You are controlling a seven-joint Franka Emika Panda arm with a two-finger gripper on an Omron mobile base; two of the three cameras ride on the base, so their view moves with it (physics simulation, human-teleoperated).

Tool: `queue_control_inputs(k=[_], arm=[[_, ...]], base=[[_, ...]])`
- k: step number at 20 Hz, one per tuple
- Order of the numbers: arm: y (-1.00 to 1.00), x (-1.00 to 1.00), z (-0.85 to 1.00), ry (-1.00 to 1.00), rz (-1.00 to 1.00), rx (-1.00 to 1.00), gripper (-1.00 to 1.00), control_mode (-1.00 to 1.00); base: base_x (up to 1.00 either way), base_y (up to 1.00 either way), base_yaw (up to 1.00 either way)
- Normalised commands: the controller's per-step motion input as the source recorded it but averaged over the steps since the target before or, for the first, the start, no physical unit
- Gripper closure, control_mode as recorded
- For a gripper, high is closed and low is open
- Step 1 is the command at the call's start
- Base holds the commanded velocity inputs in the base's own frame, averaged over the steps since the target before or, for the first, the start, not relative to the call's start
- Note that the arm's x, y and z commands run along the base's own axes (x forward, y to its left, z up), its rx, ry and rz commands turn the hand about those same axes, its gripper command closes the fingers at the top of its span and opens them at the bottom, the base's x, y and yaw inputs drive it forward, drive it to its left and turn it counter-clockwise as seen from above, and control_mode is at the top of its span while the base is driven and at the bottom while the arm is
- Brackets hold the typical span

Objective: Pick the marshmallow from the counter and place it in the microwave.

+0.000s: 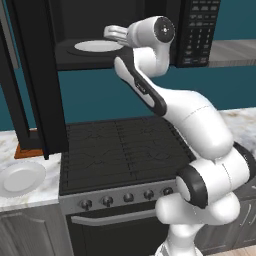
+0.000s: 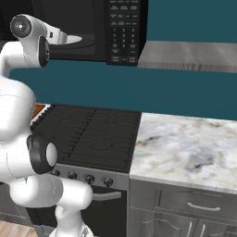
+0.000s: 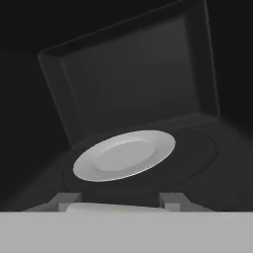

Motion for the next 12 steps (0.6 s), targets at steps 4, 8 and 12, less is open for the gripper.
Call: queue_control_inputs(k=[4,8,12], arm=[[0.03,0.69,0.02,0.16,0.00,0.00,1.00,-1.00],[0.01,0.41,0.00,0.14,0.00,0.00,1.00,-1.00],[0.13,0.31,0.00,0.03,0.00,0.00,1.00,-1.00]], base=[[0.00,0.00,0.00],[0.00,0.00,0.00],[0.00,0.00,0.00]])
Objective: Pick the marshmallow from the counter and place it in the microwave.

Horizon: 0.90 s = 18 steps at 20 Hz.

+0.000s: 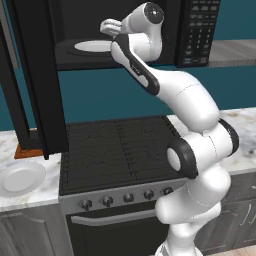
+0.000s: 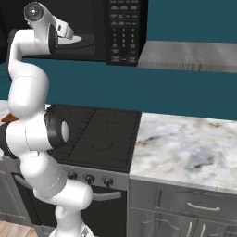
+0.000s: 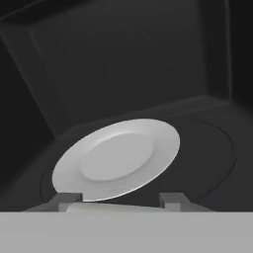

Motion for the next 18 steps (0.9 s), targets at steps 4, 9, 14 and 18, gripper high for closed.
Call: queue_control_inputs(k=[4,9,14,18], arm=[[0.30,0.26,-0.03,0.00,0.00,-0.03,1.00,-1.00],[0.23,0.30,-0.19,0.00,0.00,-0.05,1.00,-1.00],[0.02,0.38,-0.05,0.00,0.00,-0.06,1.00,-1.00],[0.00,0.18,-0.17,0.00,0.00,-0.07,1.00,-1.00]], base=[[0.00,0.00,0.00],[0.00,0.00,0.00],[0.00,0.00,0.00],[0.00,0.00,0.00]])
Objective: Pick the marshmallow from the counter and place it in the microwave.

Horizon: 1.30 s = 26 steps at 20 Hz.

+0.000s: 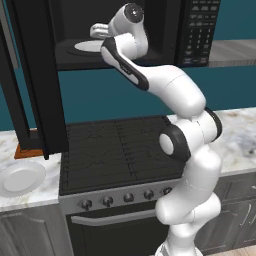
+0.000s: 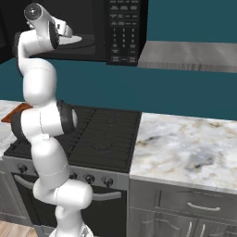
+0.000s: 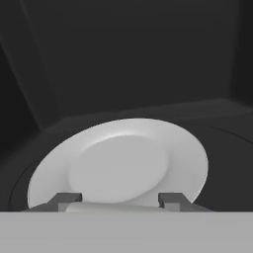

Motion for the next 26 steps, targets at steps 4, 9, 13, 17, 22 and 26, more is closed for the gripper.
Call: queue_control_inputs(k=[4,9,13,17,22,26], arm=[[0.00,0.26,-0.15,0.01,0.00,-0.06,1.00,-1.00],[0.01,0.25,-0.14,0.04,0.00,-0.05,1.00,-1.00],[0.00,0.22,-0.09,0.04,0.00,-0.03,1.00,-1.00],[0.04,0.10,-0.10,0.05,0.00,-0.03,1.00,-1.00],[0.01,0.07,-0.02,0.03,0.00,-0.04,1.00,-1.00],[0.04,0.06,-0.01,0.04,0.00,-0.04,1.00,-1.00]], base=[[0.00,0.00,0.00],[0.00,0.00,0.00],[0.00,0.00,0.00],[0.00,0.00,0.00],[0.00,0.00,0.00],[0.00,0.00,0.00]])
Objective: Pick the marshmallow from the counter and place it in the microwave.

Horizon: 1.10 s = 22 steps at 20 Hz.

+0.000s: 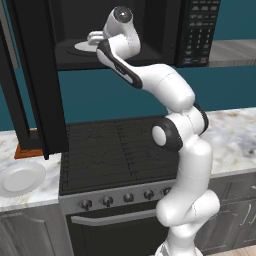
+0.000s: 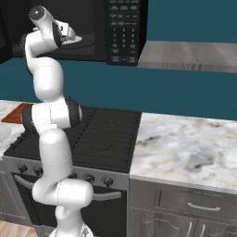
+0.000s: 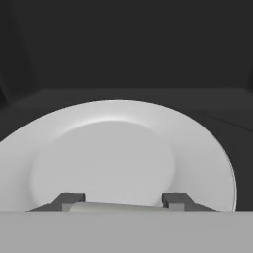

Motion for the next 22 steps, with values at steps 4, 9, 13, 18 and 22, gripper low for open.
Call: queue_control_inputs(k=[4,9,13,18,22], arm=[[0.11,0.10,-0.07,0.03,0.00,-0.04,1.00,-1.00],[0.15,0.10,-0.11,0.01,0.00,-0.01,1.00,-1.00],[0.04,0.20,-0.02,0.00,0.00,0.00,1.00,-1.00],[0.00,0.23,0.00,0.00,0.00,0.00,1.00,-1.00],[0.00,0.19,0.00,0.00,0.00,0.00,1.00,-1.00]], base=[[0.00,0.00,0.00],[0.00,0.00,0.00],[0.00,0.00,0.00],[0.00,0.00,0.00],[0.00,0.00,0.00]])
